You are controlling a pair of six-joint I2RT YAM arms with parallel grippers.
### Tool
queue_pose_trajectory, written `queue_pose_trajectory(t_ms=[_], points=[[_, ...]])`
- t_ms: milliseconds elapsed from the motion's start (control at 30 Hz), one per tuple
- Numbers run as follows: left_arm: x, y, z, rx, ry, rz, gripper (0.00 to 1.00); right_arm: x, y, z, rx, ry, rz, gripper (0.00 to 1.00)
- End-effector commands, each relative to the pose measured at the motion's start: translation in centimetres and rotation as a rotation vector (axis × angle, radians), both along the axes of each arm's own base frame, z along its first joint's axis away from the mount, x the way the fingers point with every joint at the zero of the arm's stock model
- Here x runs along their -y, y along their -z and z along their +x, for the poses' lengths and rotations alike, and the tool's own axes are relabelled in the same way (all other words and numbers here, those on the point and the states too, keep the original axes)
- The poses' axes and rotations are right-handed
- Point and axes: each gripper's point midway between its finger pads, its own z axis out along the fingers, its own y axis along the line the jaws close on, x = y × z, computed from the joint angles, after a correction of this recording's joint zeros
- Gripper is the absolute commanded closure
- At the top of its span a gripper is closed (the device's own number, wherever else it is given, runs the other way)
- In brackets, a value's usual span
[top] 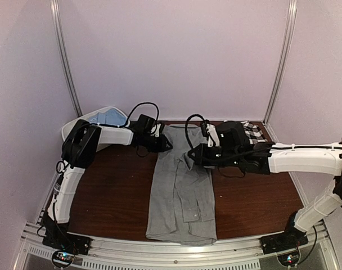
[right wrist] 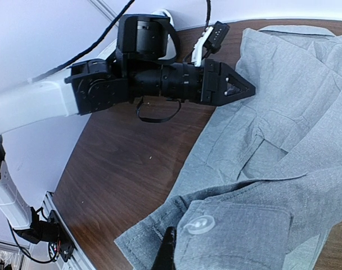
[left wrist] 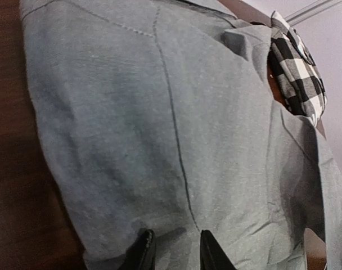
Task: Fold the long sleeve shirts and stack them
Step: Fold the sleeve of the rectangle-folded shirt.
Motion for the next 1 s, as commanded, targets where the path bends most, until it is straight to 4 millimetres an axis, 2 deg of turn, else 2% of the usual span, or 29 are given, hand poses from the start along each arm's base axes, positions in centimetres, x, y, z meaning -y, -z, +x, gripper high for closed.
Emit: queue_pose_trajectory(t_ms=[0,133,267,333,433,500,567,600,700,800,833,967], points=[[-2.1,0.9,2.7,0.026,-0.093,0.048,0.71,-1.4,-2.6,-1.4,0.060,-0.048,0.034,1.00],[-3.3,2.6,3.5,-0.002,-0.120,0.080,0.72,-3.1,-2.0,-3.3,0.039,-0.133,0.010,1.00],[-3.7,2.6,4.0,0.003,-0.115,0.088,0.72,-4.8,-0.7,-5.3,0.016,-0.205,-0.010,1.00],[-3.6,1.8,4.1,0.016,-0.102,0.091,0.72,-5.5,0.5,-6.2,-0.018,-0.242,-0.018,1.00],[-3.0,-0.9,4.2,0.052,-0.066,0.065,0.72,-6.0,2.5,-7.3,-0.064,-0.266,-0.028,1.00],[-2.7,-3.0,4.1,0.079,-0.046,0.047,0.71,-6.1,3.1,-7.8,-0.082,-0.273,0.015,1.00],[-2.5,-5.2,3.7,0.101,-0.024,0.031,0.69,-5.8,3.9,-8.0,-0.101,-0.258,0.049,0.89],[-2.4,-6.3,3.4,0.109,-0.010,0.020,0.68,-5.7,4.5,-8.1,-0.118,-0.255,0.050,0.88],[-2.4,-8.9,1.7,0.128,0.022,0.014,0.64,-4.9,5.7,-8.0,-0.147,-0.215,0.026,0.84],[-2.2,-10.6,-0.8,0.138,0.061,0.026,0.60,-2.5,6.6,-7.9,-0.143,-0.138,-0.004,0.69],[-2.1,-11.2,-2.0,0.138,0.079,0.026,0.59,-1.7,6.8,-7.9,-0.140,-0.115,-0.018,0.67],[-1.8,-10.6,-7.4,0.084,0.132,0.038,0.59,0.8,7.8,-8.4,-0.141,-0.063,-0.071,0.59]])
